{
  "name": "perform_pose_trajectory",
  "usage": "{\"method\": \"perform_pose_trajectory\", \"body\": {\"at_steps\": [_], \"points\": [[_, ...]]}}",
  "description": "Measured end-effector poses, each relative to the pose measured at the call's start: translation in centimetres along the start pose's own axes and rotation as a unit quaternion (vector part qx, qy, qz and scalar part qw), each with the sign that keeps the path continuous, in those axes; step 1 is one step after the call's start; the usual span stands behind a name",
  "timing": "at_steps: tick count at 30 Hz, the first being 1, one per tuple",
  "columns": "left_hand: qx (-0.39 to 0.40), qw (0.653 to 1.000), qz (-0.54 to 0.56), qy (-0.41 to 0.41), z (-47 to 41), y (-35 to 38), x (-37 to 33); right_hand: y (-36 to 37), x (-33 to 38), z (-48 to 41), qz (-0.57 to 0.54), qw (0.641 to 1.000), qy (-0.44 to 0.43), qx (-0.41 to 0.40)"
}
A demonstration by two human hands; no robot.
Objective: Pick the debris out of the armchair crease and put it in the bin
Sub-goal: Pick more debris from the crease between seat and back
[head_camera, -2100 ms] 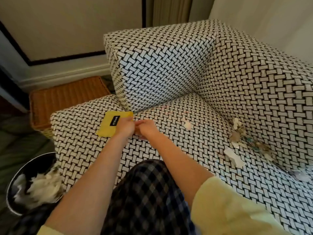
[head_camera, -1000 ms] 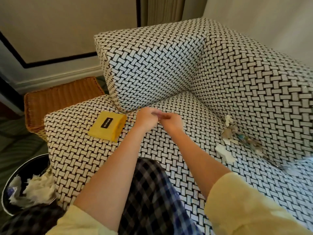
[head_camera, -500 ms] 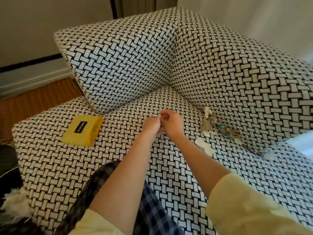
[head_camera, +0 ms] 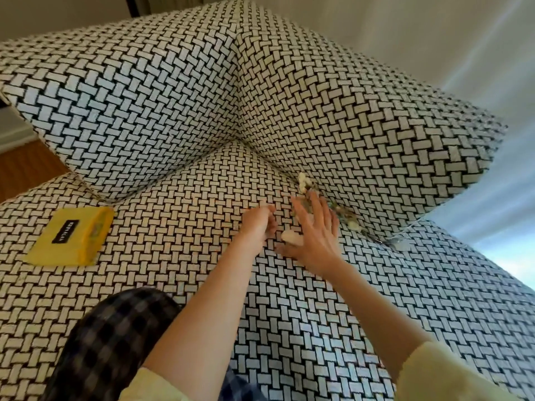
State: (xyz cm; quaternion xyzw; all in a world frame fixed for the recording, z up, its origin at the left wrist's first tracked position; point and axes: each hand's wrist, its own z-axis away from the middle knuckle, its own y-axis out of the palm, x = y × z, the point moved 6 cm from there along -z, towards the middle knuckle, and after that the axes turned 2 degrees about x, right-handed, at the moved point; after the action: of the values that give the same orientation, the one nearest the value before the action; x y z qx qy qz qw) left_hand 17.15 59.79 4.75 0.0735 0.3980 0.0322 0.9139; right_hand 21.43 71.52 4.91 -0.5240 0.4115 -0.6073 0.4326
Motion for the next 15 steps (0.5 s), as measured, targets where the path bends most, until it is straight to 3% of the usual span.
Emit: {"method": "perform_pose_trajectory", "body": {"at_steps": [5,9,13,15], "points": [[0.012,1.000,-0.003,0.005,-0.4,0.6,-0.3,-0.2,-0.4,-2.3,0.042,0.999,-0.004,-0.029],[0.041,0.999,0.008,0.018,-0.9,1.0,-0.3,0.0,0.0,-4.0,-0.015,1.000,-0.002,-0.021],[0.074,0.991,0.109,0.003,-1.4,2.5,-0.2,-0.3,0.1,-4.2,-0.074,0.987,-0.020,-0.143],[0.070,0.989,0.131,0.000,-1.6,3.2,0.3,-0.6,-0.5,-4.2,-0.113,0.981,0.018,-0.158]]}}
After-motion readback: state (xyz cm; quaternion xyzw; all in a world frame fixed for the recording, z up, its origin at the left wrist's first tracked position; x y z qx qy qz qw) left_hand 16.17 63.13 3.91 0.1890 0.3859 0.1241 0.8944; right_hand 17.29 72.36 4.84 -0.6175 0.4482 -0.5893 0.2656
